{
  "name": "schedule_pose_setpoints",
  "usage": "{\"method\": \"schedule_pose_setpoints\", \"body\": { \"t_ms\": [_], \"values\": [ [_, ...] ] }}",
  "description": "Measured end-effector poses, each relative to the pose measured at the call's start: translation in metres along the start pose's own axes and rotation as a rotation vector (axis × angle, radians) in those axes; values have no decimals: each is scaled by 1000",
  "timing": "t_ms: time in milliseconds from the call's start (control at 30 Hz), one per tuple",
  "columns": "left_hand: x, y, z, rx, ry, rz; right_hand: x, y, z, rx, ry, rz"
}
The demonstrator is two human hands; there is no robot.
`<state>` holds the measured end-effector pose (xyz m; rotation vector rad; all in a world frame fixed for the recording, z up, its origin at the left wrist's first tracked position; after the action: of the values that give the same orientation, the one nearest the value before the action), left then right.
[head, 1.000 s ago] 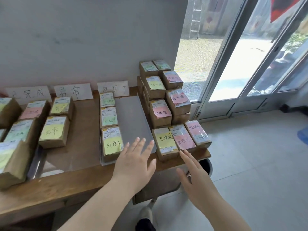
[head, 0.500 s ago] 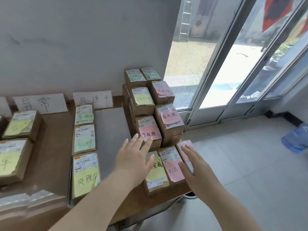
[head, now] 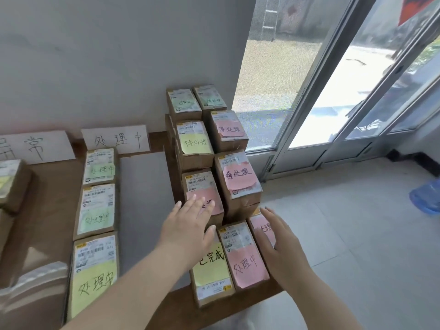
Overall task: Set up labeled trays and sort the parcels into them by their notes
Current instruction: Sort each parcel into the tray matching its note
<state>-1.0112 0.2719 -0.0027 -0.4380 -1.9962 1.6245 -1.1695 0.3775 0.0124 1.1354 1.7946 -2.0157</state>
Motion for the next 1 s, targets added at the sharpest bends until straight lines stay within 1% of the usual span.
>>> {"method": "schedule_pose_setpoints", "body": {
  "t_ms": [233,367,533,733,800,867,1000],
  "values": [
    [18,-3,11,27,-108,-42,8,-22,58,-89,-48,60],
    [36,-5,23,10,-158,-57,7,-32,86,-162,-73,111],
    [54,-6,43,3,-275,-62,14,-26,113,-244,-109,122],
    [67,3,48,-29,-364,-58,22,-16,127,-377,-127,171],
    [70,5,47,-24,-388,-111,26,-12,128,-396,-141,176],
    [73,7,45,8,-401,-215,29,-11,129,-389,-146,189],
    [77,6,36,128,-367,-397,38,-15,127,-349,-126,278]
  ]
}}
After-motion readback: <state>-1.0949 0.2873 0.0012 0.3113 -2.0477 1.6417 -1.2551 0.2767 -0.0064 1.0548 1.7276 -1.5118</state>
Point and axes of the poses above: each hand's wrist, its own z-axis towards the middle knuckle, its own y-axis out of the palm, x = y × z, the point moved 4 cm from there along z, towards the middle knuckle, and after that the axes turned 4 degrees about -y, right-handed, at the moved point
